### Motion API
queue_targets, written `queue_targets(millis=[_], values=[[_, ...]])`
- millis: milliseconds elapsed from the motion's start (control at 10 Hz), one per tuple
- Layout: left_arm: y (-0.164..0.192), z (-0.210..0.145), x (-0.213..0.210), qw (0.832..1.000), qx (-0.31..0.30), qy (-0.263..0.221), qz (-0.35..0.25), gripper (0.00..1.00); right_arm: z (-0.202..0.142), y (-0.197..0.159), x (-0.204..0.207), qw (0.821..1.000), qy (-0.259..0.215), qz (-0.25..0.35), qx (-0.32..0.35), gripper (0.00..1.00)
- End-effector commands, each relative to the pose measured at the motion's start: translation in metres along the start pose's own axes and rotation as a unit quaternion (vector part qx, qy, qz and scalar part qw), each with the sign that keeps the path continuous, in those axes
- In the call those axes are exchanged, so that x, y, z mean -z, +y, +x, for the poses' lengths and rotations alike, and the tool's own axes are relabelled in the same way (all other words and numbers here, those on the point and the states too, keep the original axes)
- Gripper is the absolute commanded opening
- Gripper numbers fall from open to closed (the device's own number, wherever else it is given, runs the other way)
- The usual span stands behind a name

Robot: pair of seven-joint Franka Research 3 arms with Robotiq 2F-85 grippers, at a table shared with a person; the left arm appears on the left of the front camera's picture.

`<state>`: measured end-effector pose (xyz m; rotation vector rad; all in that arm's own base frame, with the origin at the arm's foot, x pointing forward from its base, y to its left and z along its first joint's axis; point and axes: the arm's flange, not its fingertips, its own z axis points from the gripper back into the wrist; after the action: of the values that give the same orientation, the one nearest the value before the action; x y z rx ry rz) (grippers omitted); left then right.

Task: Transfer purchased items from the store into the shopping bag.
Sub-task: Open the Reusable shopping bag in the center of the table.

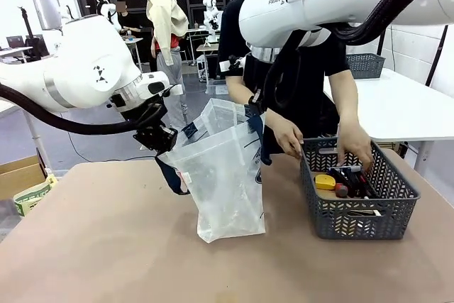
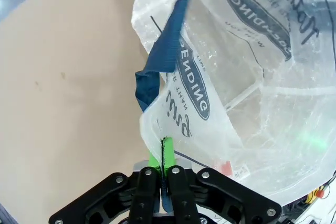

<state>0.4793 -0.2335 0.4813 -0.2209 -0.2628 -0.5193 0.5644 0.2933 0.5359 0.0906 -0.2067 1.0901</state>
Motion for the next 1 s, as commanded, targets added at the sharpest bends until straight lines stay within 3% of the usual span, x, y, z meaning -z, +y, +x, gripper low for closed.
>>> queue_targets(millis=[0,900], values=[[0.005,0.006,0.001,0.999,0.029,-0.007,-0.035,0.0,-0.016,0.001,0.003,0.999,-0.024,0.013,-0.022,0.0],[0.0,0.005,0.001,1.0,0.024,-0.005,-0.016,0.0,-0.003,-0.002,-0.001,1.0,-0.008,0.009,-0.011,0.0]])
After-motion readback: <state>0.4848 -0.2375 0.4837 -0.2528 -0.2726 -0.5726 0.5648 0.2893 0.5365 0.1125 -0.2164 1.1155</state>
